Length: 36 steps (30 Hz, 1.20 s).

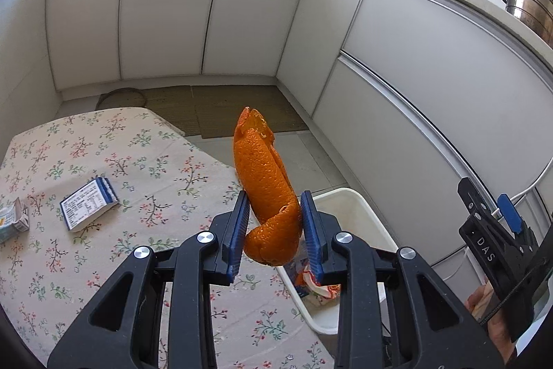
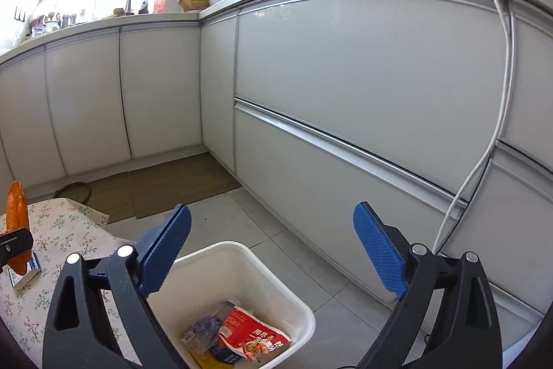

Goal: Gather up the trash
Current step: 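Open the left tool over the bin to drop the orange peel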

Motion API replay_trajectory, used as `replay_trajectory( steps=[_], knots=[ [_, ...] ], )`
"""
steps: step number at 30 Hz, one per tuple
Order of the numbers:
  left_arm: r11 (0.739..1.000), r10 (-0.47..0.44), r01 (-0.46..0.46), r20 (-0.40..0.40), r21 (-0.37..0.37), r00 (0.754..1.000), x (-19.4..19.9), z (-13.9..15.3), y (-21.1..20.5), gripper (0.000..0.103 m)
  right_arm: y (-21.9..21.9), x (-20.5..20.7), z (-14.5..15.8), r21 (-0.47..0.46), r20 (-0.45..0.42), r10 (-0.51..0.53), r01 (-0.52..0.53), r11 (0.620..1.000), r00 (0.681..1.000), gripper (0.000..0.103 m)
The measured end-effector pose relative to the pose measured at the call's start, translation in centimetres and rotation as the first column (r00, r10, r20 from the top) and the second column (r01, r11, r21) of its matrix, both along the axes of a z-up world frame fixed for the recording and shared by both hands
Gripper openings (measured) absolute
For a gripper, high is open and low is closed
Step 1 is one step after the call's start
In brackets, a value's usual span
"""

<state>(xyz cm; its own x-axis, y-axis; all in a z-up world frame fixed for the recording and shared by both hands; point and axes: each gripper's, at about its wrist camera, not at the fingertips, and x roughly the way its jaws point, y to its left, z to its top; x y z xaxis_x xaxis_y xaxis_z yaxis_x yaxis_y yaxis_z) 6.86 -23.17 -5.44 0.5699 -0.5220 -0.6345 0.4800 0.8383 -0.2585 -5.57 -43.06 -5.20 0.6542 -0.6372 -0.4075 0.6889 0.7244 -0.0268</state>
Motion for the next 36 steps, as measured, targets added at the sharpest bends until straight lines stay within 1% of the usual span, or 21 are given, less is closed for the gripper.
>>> replay_trajectory(
  steps=[3,9,13,17,18,19,20,21,22,23,27,29,30,32,36],
  knots=[
    [0.999,-0.039,0.039,-0.004,0.010,0.999,-0.3,-0.6,-1.9,0.029,-1.8,-1.0,-0.4,0.012,-0.010,-0.045,0.045,0.999,0.999,0.095],
    [0.995,-0.096,0.096,-0.019,0.013,0.995,-0.6,-1.6,-5.6,0.029,-4.3,-2.4,-0.8,0.048,-0.010,-0.103,0.104,0.993,0.995,0.095],
    [0.993,-0.114,0.113,-0.061,-0.015,0.992,-0.1,-2.2,-7.5,0.029,-5.4,-2.9,-1.0,0.061,-0.005,-0.132,0.132,0.989,0.991,0.096],
    [0.990,-0.140,0.139,-0.088,-0.017,0.986,0.4,-2.6,-9.3,0.031,-6.1,-3.2,-1.0,0.078,-0.006,-0.150,0.150,0.986,0.989,0.096],
    [0.990,-0.142,0.142,-0.096,-0.010,0.985,0.5,-2.7,-9.7,0.034,-6.2,-3.2,-1.1,0.081,-0.006,-0.154,0.154,0.985,0.988,0.096],
    [0.990,-0.143,0.142,-0.103,-0.008,0.984,0.7,-2.8,-10.0,0.041,-6.3,-3.3,-1.1,0.085,-0.008,-0.155,0.155,0.984,0.988,0.096],
    [0.990,-0.138,0.138,-0.106,-0.008,0.985,0.8,-2.8,-10.1,0.045,-6.4,-3.2,-1.1,0.088,-0.010,-0.154,0.154,0.984,0.988,0.096],
    [0.991,-0.133,0.133,-0.104,-0.006,0.986,0.8,-2.8,-10.1,0.045,-6.4,-3.2,-1.2,0.092,-0.012,-0.152,0.153,0.984,0.988,0.096],
    [0.991,-0.130,0.130,-0.101,-0.005,0.986,0.8,-2.7,-10.0,0.048,-6.4,-3.2,-1.2,0.094,-0.013,-0.151,0.152,0.984,0.988,0.096],
    [0.992,-0.125,0.125,-0.098,-0.001,0.987,0.7,-2.7,-10.0,0.054,-6.4,-3.2,-1.2,0.094,-0.012,-0.149,0.150,0.984,0.989,0.096],
    [0.994,-0.105,0.108,-0.068,0.031,0.992,0.2,-2.4,-9.6,0.064,-5.9,-3.0,-1.0,0.091,-0.007,-0.138,0.138,0.986,0.990,0.096],
    [0.995,-0.090,0.093,-0.056,0.048,0.994,0.1,-2.4,-9.3,0.075,-5.7,-2.8,-0.9,0.091,-0.007,-0.129,0.129,0.987,0.992,0.096],
    [0.995,-0.085,0.088,-0.053,0.051,0.995,0.1,-2.3,-9.1,0.077,-5.5,-2.7,-0.9,0.089,-0.008,-0.124,0.125,0.988,0.992,0.096],
    [0.995,-0.072,0.074,-0.045,0.059,0.996,0.2,-2.2,-8.7,0.086,-5.2,-2.3,-0.9,0.087,-0.013,-0.114,0.115,0.990,0.993,0.096],
    [0.994,-0.045,0.046,-0.015,0.096,0.999,0.2,-2.0,-7.6,0.088,-4.6,-1.5,-0.9,0.097,-0.023,-0.092,0.094,0.991,0.995,0.096]
  ],
)
